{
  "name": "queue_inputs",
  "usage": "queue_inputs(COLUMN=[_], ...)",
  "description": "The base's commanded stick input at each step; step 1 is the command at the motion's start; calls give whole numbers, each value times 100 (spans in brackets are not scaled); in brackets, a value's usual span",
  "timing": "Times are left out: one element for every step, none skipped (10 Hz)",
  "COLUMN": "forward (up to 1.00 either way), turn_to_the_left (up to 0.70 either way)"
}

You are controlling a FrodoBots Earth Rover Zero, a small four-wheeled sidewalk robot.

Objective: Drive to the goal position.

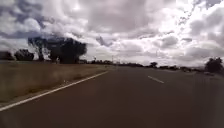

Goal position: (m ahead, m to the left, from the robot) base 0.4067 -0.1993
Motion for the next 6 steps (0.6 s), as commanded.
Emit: queue_inputs(forward=[70, 70, 70, 70, 70, 70], turn_to_the_left=[0, 0, 0, 0, 0, 0])
